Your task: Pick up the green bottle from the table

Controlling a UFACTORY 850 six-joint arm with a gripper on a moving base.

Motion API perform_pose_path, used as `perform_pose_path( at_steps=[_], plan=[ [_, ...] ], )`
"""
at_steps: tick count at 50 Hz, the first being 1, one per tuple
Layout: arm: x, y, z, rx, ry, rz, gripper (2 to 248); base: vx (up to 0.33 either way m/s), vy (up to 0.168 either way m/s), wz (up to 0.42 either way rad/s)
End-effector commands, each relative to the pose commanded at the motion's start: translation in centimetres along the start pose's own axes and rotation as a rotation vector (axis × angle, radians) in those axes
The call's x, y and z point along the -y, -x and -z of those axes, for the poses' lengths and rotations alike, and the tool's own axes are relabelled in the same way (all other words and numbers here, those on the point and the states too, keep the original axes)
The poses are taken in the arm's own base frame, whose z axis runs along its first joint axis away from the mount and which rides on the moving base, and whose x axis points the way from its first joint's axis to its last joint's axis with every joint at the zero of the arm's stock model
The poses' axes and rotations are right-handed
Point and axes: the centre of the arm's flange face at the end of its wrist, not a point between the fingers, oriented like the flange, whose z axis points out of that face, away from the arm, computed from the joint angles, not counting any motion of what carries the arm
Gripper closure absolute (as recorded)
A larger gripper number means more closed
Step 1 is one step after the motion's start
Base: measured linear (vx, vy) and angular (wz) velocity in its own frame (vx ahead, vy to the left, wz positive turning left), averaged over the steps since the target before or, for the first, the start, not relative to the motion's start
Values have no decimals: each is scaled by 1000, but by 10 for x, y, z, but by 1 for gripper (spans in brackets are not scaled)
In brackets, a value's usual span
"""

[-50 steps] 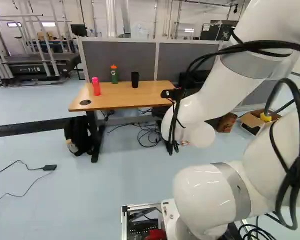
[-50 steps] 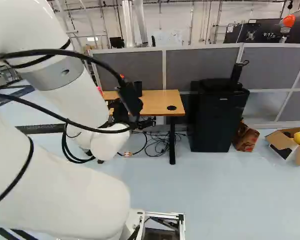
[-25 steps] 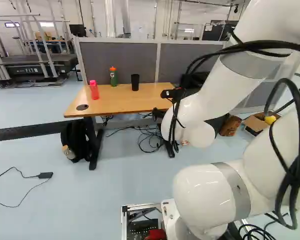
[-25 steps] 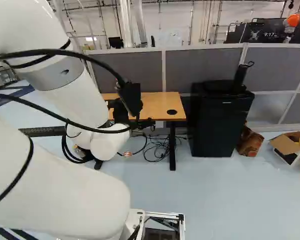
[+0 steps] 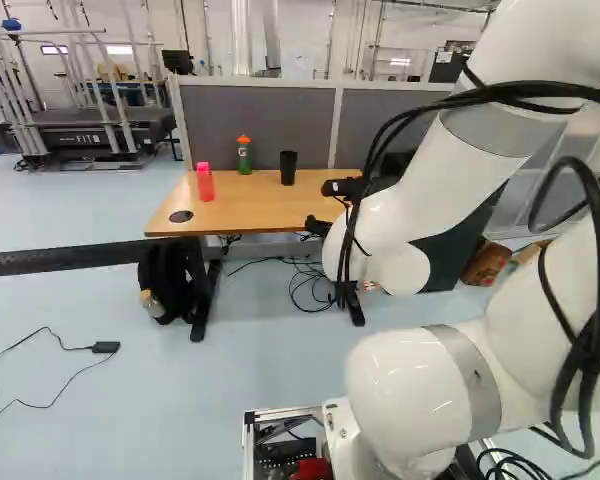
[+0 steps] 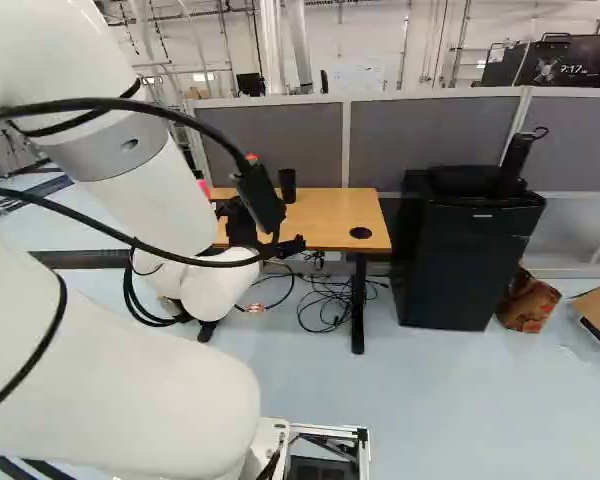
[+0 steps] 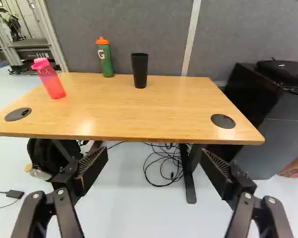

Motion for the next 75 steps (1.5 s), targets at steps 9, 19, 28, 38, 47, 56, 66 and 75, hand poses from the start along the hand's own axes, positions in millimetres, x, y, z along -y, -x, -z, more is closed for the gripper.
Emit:
perform_pose_path(
  at_steps=[9, 19, 28, 38, 47, 56, 66, 75],
  plan=[
    [0, 0, 0, 0, 0, 0, 3, 102, 59, 163],
    [0, 0, 0, 0, 0, 0, 3, 104, 61, 167],
    [0, 0, 0, 0, 0, 0, 3, 103, 57, 162],
    [0, 0, 0, 0, 0, 0, 3, 103, 60, 162],
    [0, 0, 0, 0, 0, 0, 3, 150, 64, 112],
    [0, 0, 0, 0, 0, 0, 3, 165, 48, 8],
    [0, 0, 0, 0, 0, 0, 3, 165, 42, -6],
    [0, 0, 0, 0, 0, 0, 3, 169, 47, -5]
  ],
)
